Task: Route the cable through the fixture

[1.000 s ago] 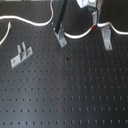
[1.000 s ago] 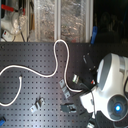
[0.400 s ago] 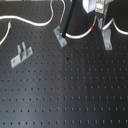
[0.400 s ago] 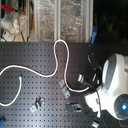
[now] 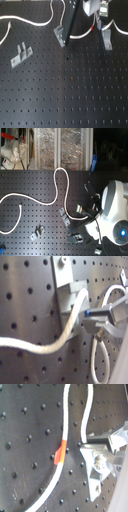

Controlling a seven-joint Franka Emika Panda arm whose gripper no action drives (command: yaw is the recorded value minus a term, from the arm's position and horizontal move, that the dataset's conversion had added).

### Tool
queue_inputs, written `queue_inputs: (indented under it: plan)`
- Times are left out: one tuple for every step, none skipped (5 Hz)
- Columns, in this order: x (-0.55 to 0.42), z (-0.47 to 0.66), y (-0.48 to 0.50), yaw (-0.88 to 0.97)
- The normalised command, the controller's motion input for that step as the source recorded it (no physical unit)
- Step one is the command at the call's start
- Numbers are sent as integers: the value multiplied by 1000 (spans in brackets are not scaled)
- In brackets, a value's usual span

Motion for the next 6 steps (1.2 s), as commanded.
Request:
queue_inputs:
  plan:
    - [49, 82, -73, -751]
    - [45, 20, -42, -668]
    - [-67, 31, -48, -274]
    - [-243, 60, -86, 0]
    - [14, -1, 92, -149]
    - [-268, 105, -81, -331]
